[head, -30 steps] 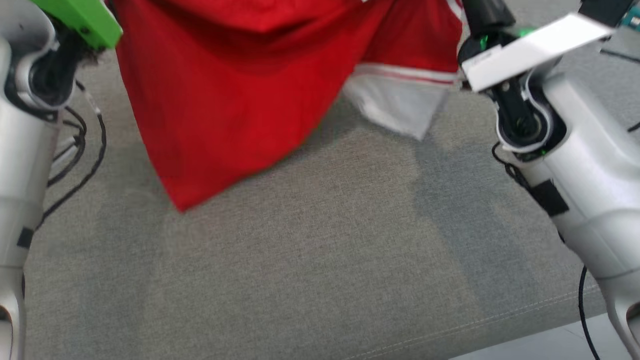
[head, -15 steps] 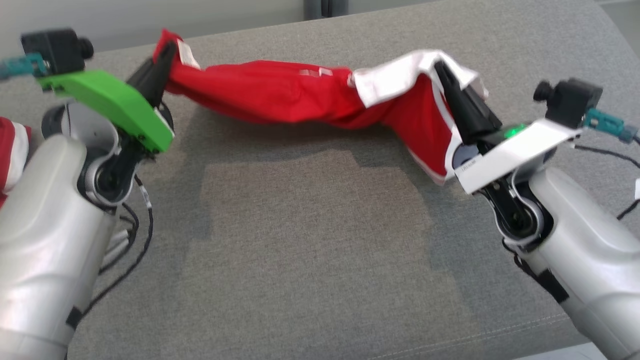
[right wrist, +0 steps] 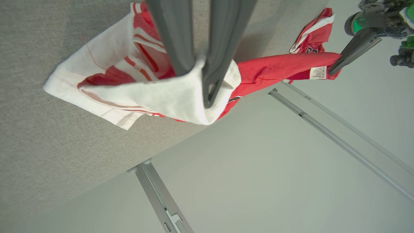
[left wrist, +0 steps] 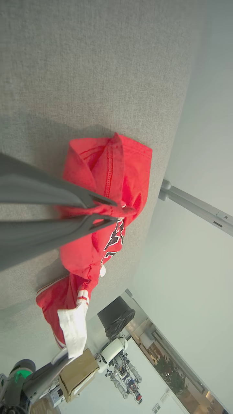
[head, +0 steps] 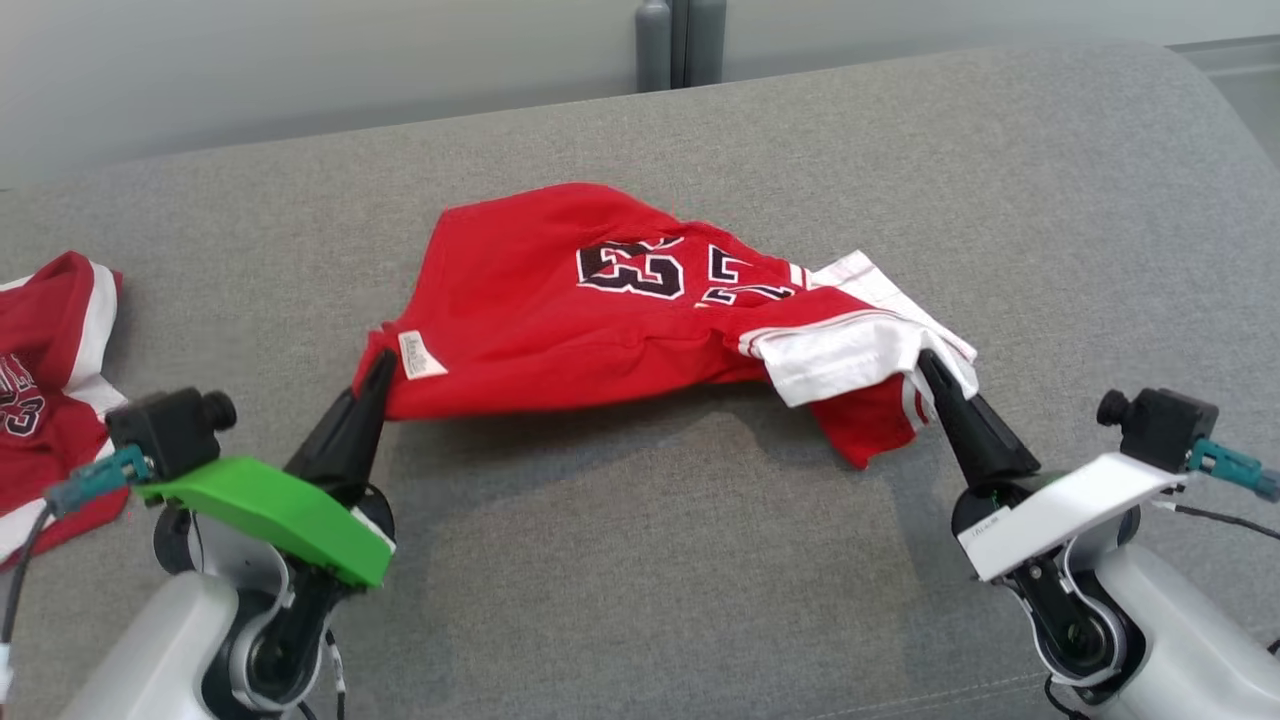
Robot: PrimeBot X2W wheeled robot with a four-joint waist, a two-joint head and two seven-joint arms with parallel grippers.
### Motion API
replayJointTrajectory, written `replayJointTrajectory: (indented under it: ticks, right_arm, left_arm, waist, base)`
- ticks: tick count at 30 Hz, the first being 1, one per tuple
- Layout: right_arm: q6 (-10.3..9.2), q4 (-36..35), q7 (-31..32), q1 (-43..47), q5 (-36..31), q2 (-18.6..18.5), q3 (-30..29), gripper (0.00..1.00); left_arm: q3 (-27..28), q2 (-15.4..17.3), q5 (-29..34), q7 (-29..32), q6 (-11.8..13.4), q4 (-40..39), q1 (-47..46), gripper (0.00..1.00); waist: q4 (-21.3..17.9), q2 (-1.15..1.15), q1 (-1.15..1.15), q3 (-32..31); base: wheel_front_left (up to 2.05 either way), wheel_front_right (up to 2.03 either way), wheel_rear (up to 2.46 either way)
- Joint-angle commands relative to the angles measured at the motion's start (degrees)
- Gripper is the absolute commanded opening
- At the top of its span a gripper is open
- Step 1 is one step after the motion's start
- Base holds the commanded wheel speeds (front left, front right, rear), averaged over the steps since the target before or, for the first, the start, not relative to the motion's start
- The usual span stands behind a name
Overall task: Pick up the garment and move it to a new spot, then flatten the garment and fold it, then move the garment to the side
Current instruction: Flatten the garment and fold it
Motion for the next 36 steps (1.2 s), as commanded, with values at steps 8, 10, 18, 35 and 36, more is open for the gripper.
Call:
replayJointTrajectory:
  ticks: [8, 10, 18, 35, 36]
  right_arm:
    - [0.02, 0.2, -0.2, 6.3, 1.6, -1.8, 0.1, 0.00]
    - [0.02, 0.6, -0.2, 6.7, 1.9, -2.1, 0.5, 0.00]
    - [0.02, 4.4, -0.2, 8.9, 2.2, -4.3, 2.8, 0.00]
    - [0.02, 10.3, 0.6, 6.3, 5.2, -6.3, 9.2, 1.00]
    - [0.02, 10.4, 0.6, 6.1, 5.4, -6.2, 9.5, 1.00]
  left_arm:
    - [-0.7, 1.4, -0.1, -1.1, 5.8, -7.9, 9.9, 0.00]
    - [-1.1, 1.5, 0.2, -1.0, 6.3, -8.0, 10.7, 0.00]
    - [-3.6, -0.5, 0.6, -1.8, 7.1, -6.2, 14.6, 0.00]
    - [-4.9, -3.6, 0.8, -4.0, 4.2, 2.9, 13.3, 1.00]
    - [-5.0, -3.6, 0.7, -3.9, 4.2, 3.2, 13.3, 1.00]
  waist:
    - [0.6, 0.00, 0.00, -1.7]
    - [0.5, 0.00, 0.00, -2.0]
    - [0.9, 0.00, 0.00, -2.9]
    - [0.8, 0.00, 0.00, -3.5]
    - [0.7, 0.00, 0.00, -3.6]
  base:
    - [0.00, 0.00, 0.00]
    - [0.00, 0.00, 0.00]
    - [0.00, 0.00, 0.00]
    - [0.00, 0.00, 0.00]
    - [0.00, 0.00, 0.00]
